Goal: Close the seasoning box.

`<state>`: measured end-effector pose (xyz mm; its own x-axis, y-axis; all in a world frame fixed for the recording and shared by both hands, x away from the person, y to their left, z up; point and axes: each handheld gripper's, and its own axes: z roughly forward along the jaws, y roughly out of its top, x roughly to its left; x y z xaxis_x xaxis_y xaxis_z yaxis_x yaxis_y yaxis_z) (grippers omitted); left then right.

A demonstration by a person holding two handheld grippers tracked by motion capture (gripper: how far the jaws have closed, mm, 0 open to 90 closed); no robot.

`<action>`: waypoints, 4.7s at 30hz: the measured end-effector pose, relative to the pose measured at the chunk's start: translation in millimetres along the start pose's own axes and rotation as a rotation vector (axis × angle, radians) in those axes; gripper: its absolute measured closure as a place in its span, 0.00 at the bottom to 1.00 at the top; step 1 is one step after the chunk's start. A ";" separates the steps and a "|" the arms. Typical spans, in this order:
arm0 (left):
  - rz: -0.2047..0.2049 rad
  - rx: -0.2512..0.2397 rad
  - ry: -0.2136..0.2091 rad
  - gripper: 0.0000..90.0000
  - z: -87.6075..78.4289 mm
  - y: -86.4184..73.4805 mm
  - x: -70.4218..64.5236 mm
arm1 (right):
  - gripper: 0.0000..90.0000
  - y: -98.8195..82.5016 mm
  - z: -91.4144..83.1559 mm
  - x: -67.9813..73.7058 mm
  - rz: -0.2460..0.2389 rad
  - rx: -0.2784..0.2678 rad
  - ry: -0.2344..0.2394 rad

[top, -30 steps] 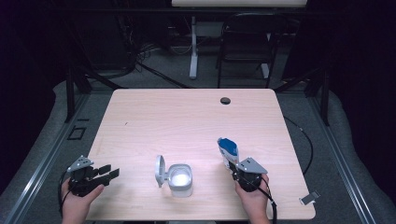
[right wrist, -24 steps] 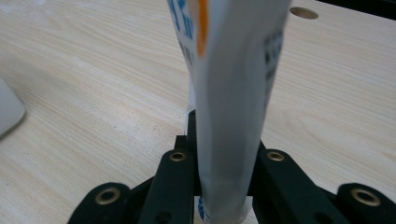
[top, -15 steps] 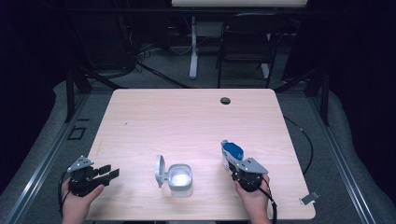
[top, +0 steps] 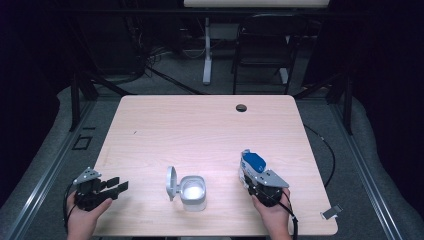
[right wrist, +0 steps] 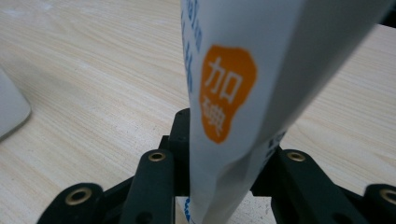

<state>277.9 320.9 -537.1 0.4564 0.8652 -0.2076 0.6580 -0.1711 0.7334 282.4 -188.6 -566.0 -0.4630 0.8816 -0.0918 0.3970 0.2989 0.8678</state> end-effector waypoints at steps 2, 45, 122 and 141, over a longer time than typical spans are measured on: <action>-0.001 -0.008 -0.001 0.59 0.8 0.0 -0.3 | 0.74 0.0 -0.8 0.1 -0.002 0.000 0.006; 0.024 -0.058 -0.035 0.60 -0.3 10.7 -15.7 | 0.37 1.9 -27.1 -2.6 0.003 -0.019 0.002; 0.222 -0.084 -0.267 1.00 10.3 58.1 -148.4 | 0.35 -15.2 -42.4 -6.4 0.012 0.015 0.074; 0.229 -0.036 -0.275 1.00 28.2 49.0 -154.1 | 0.35 -16.0 -41.6 -7.0 0.013 0.016 0.074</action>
<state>256.7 165.8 -487.4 0.7372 0.6461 -0.1978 0.5001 -0.3250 0.8027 246.3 -214.7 -558.9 -0.5148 0.8562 -0.0438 0.4159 0.2942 0.8605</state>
